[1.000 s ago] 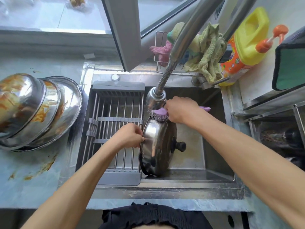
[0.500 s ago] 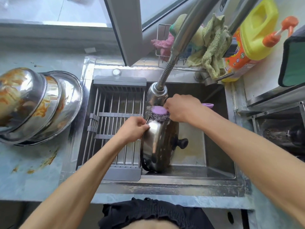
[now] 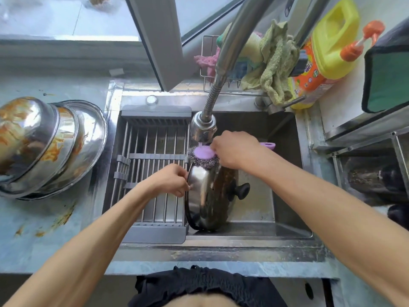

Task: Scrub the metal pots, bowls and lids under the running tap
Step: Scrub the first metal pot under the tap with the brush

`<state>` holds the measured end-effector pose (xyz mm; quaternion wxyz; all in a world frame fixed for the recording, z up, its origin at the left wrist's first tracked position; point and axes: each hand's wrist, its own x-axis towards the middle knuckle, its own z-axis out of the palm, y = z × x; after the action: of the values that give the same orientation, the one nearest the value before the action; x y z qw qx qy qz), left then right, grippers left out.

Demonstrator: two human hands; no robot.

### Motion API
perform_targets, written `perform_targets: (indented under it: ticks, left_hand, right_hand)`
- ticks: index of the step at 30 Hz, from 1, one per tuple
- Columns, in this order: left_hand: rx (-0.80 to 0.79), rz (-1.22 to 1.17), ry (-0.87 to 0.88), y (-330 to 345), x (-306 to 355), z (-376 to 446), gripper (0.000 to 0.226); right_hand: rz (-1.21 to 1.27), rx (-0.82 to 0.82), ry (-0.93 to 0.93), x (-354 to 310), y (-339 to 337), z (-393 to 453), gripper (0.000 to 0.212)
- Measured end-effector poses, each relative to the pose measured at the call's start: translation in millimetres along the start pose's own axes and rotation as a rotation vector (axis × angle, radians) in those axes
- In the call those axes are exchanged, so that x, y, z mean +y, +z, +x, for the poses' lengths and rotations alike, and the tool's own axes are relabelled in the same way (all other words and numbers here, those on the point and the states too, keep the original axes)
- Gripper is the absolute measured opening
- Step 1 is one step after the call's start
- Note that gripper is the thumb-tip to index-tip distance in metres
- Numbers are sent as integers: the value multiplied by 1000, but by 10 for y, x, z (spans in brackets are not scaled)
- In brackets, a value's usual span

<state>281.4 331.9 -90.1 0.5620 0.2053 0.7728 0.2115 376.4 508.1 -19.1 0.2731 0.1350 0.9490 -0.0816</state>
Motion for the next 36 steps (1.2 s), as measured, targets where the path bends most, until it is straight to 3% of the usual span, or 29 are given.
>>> perform_targets:
  ticks: [2, 4, 6, 9, 12, 14, 17, 19, 21, 23, 27, 32, 36]
  left_hand:
    - [78, -74, 46, -10, 20, 6, 6]
    - [112, -33, 74, 24, 45, 25, 11]
    - [43, 4, 42, 47, 31, -12, 10]
    - [-56, 10, -11, 2, 16, -55, 13]
    - [134, -130, 54, 2, 96, 38, 11]
    - [194, -57, 64, 43, 143, 53, 14]
    - [64, 77, -18, 44, 83, -1, 19]
    - [63, 63, -9, 3, 115, -17, 15]
    - [159, 5, 24, -23, 177, 37, 12]
    - [194, 55, 30, -5, 207, 72, 24]
    - [51, 346, -4, -5, 123, -20, 12]
    - [296, 212, 103, 6, 188, 44, 27]
    - [116, 289, 5, 20, 106, -46, 19]
  right_hand:
    - [-13, -1, -24, -36, 4, -29, 15]
    - [7, 12, 38, 52, 2, 26, 14]
    - [55, 10, 116, 171, -11, 56, 20]
    - [105, -22, 106, 204, -18, -5, 12]
    - [74, -45, 41, 88, -50, -87, 26]
    - [48, -32, 49, 129, -64, -59, 23]
    - [65, -12, 93, 196, -51, -9, 7]
    - [63, -14, 73, 142, -4, -5, 9]
    - [48, -27, 43, 80, -8, -20, 13]
    - [47, -29, 64, 136, -25, 0, 14]
    - [71, -33, 119, 220, -20, 43, 19]
    - [-19, -18, 43, 90, -17, 23, 29]
    - [28, -28, 113, 193, -10, 100, 21]
